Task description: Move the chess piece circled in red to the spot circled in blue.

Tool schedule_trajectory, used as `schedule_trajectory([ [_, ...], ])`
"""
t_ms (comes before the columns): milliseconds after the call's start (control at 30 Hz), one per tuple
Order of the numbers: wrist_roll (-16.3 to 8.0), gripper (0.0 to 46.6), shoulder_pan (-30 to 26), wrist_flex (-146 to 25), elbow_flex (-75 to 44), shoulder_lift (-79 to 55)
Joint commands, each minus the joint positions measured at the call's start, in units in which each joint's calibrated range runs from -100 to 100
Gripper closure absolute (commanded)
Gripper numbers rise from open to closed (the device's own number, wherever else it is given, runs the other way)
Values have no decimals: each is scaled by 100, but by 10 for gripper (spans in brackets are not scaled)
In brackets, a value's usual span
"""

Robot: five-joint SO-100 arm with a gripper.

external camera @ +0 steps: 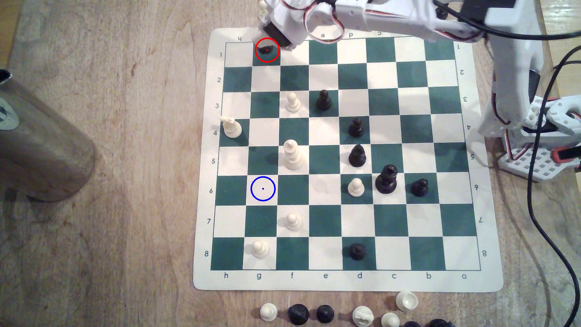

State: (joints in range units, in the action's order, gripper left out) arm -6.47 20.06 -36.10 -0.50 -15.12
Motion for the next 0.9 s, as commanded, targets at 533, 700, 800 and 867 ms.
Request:
schedule_trajectory([
  [533,-264,463,-2166,-780,639,2709],
  [700,-381,463,-2667,-797,675,2557],
  [800,-444,463,-2878,-715,675,2302],
  [867,-459,463,-2956,-657,675,2149],
])
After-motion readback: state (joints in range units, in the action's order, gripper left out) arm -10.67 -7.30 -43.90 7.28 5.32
